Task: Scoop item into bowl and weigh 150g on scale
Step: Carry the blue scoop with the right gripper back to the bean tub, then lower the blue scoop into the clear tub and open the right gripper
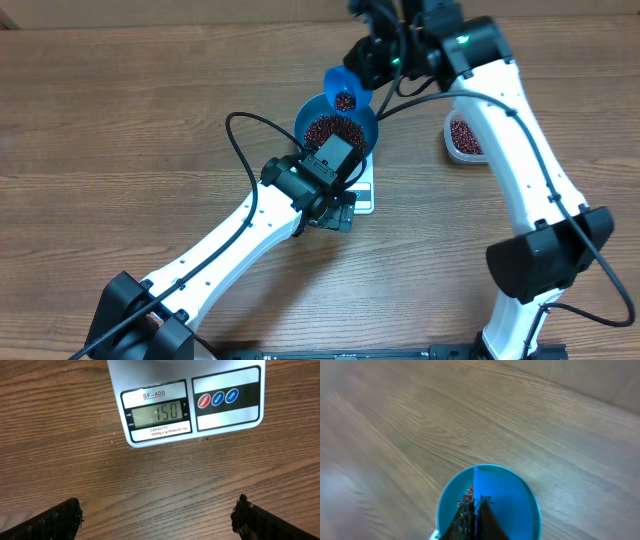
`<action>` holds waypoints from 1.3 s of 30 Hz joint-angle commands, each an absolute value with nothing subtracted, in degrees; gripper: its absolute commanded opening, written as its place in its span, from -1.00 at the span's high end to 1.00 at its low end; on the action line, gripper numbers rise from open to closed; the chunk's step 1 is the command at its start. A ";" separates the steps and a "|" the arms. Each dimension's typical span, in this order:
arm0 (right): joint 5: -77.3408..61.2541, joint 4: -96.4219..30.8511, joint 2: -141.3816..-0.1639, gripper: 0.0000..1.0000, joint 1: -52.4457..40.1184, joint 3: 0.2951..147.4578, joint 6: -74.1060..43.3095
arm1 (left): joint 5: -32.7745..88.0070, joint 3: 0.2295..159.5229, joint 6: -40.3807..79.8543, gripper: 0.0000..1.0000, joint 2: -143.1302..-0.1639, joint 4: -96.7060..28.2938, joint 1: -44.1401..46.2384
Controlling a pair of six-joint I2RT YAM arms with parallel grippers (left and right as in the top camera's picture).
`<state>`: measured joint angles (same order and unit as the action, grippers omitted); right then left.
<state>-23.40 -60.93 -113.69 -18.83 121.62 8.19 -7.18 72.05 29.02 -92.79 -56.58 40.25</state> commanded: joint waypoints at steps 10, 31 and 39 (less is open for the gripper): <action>-46.78 -63.68 -113.36 0.93 -2.79 123.13 -3.22 | -8.05 73.01 30.02 -0.99 -91.85 -56.53 40.14; -24.03 -79.99 -117.36 0.93 16.56 122.52 -1.19 | -8.05 73.01 30.02 -0.99 -91.85 -56.53 40.14; -24.49 -78.39 -120.97 0.93 18.04 120.25 0.51 | -8.08 73.01 30.02 -0.99 -91.85 -56.53 40.14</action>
<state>-24.62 -79.44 -119.79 17.19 121.36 -0.73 -7.18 72.07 29.04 -92.79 -56.58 40.25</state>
